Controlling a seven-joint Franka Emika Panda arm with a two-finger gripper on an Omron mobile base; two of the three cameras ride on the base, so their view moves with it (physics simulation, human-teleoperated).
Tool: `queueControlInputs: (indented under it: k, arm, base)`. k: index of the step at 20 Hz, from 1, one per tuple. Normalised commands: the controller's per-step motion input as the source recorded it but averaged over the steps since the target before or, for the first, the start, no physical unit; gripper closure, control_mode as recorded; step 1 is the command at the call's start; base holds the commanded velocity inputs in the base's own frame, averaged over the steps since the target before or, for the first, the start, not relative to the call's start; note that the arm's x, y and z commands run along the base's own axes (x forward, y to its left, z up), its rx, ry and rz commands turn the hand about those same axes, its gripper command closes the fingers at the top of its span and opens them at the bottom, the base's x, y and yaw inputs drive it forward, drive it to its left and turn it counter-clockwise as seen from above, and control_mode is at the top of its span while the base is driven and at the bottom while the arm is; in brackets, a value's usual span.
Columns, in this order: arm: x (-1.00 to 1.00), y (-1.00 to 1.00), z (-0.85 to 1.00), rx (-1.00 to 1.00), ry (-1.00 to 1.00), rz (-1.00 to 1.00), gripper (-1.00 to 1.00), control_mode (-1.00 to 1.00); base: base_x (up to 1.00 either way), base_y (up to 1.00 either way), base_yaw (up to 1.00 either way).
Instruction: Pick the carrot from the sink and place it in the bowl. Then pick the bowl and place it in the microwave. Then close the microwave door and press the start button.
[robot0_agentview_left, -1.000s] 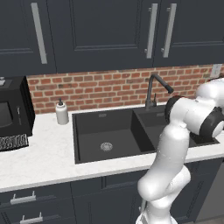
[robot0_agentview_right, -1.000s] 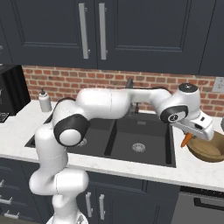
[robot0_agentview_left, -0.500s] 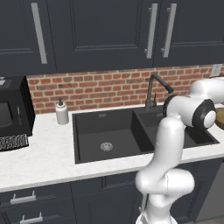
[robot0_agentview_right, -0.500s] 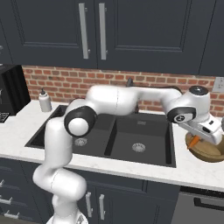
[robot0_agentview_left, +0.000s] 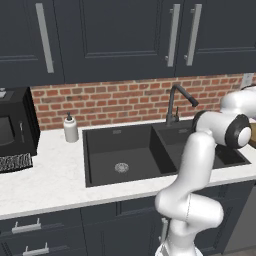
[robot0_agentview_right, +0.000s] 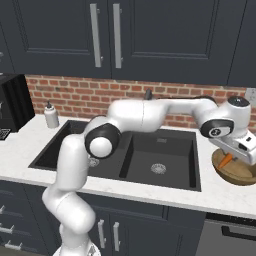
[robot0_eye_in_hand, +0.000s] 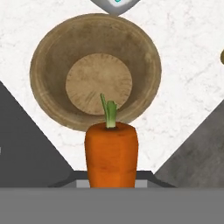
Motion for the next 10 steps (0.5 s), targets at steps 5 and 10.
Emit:
queueControlInputs:
  k: [5,10]
  arm:
    - [0.32,0.0,-0.45,0.0,-0.01,0.0,1.0,-1.0]
    - [0.38,-0.11,-0.25,0.0,0.0,0.0,1.0,-1.0]
  base:
    - [0.0,0.0,0.0]
    - [0.0,0.0,0.0]
